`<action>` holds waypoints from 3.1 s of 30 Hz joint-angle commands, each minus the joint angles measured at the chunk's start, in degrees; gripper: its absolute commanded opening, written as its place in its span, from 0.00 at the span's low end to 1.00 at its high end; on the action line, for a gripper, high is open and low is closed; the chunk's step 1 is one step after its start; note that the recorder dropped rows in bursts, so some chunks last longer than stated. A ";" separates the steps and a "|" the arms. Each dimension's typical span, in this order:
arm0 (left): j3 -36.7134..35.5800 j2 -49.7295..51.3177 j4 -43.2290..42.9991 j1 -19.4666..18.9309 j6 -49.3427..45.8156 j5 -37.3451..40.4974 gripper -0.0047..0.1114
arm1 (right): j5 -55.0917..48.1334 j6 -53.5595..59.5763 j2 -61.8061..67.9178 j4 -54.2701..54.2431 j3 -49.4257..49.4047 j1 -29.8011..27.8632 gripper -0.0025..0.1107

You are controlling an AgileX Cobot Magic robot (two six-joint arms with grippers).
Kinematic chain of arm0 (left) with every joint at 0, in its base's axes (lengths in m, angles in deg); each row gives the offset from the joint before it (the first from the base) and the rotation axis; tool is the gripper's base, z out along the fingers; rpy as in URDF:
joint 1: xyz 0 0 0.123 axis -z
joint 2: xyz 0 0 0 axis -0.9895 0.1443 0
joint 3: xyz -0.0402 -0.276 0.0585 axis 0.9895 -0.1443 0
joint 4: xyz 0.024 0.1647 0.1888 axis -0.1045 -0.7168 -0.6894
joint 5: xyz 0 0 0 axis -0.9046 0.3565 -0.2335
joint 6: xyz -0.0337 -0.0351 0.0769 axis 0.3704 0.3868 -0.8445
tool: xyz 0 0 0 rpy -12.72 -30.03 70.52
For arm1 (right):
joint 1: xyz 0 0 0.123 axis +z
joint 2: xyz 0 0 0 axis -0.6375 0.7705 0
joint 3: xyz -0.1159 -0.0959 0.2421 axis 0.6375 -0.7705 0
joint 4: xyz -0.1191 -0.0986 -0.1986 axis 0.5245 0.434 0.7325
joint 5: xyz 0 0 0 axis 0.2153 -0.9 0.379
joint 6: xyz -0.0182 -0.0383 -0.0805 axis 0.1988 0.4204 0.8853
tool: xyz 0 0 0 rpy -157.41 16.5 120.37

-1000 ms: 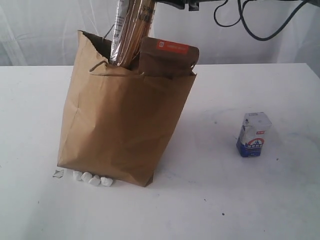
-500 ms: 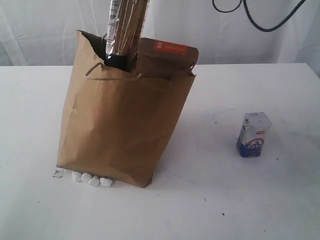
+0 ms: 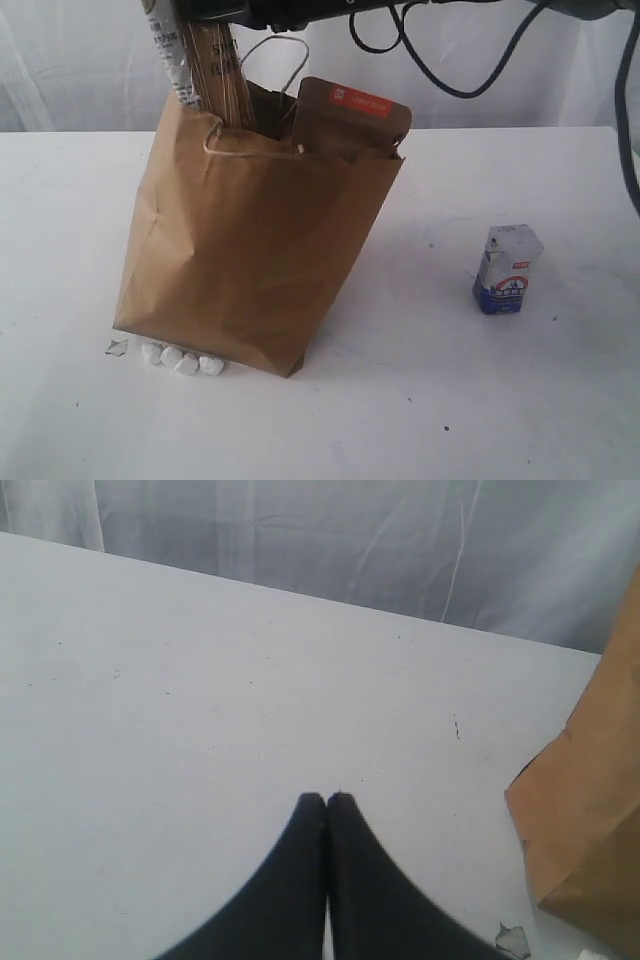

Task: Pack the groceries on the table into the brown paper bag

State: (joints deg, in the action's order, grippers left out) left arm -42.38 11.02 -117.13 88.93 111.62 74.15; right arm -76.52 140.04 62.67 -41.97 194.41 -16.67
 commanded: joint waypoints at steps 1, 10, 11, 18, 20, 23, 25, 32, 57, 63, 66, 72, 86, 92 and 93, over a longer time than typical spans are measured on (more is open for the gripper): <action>-0.26 -0.32 -0.49 0.17 0.52 -0.31 0.04 | 0.51 -1.37 1.12 -0.50 0.44 0.30 0.02; -0.26 -0.32 -0.49 0.17 0.52 -0.38 0.04 | 0.13 -1.85 1.66 2.95 0.44 3.03 0.17; -0.26 -0.32 -0.49 0.17 0.52 -0.38 0.04 | 0.13 -1.85 1.66 3.74 0.44 3.33 0.21; -0.26 -0.32 -0.49 0.17 0.52 -0.52 0.04 | 1.15 -1.85 1.70 8.90 0.44 3.98 0.51; -0.26 -0.32 -0.49 0.17 0.52 -0.65 0.04 | 1.53 -1.89 1.83 9.00 0.44 3.98 0.52; -0.26 -0.32 -0.49 0.17 0.52 -0.87 0.04 | 1.72 -1.89 1.83 9.00 0.44 3.98 0.52; -0.26 -0.32 -0.49 0.17 0.52 -0.87 0.04 | 1.57 -2.88 1.83 9.00 0.44 3.98 0.52; -0.26 -0.32 -0.49 0.17 0.52 -0.87 0.04 | 0.25 -2.97 1.83 9.00 0.44 3.98 0.52; -0.26 -0.32 -0.49 0.17 0.41 1.87 0.04 | -3.40 -47.73 -19.33 71.18 0.44 1.56 0.02; -0.26 -0.32 -0.49 0.17 0.41 1.87 0.04 | -14.18 -59.13 -19.85 98.88 -2.24 -0.34 0.02; -0.26 -0.32 -0.49 0.17 0.41 2.04 0.04 | -14.18 -59.27 -19.55 99.27 -6.52 -3.29 0.02; -0.26 -0.32 -0.49 0.17 0.51 1.81 0.04 | -14.18 -60.31 -19.07 99.17 -16.39 -9.44 0.02; -0.26 -0.32 -0.49 0.17 0.51 1.81 0.04 | 7.89 -57.81 -19.07 78.42 -39.00 -20.68 0.15; -0.26 -0.32 -0.49 0.17 0.49 1.53 0.04 | 22.98 -57.25 -19.07 73.37 -42.89 -20.68 0.48; -0.26 -0.32 -0.49 0.17 0.49 1.53 0.04 | 23.30 -57.25 -19.07 72.17 -42.89 -20.68 0.48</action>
State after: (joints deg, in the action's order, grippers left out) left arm -42.38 11.02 -117.13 88.93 111.80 75.51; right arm -56.37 83.08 43.90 32.80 151.93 -37.05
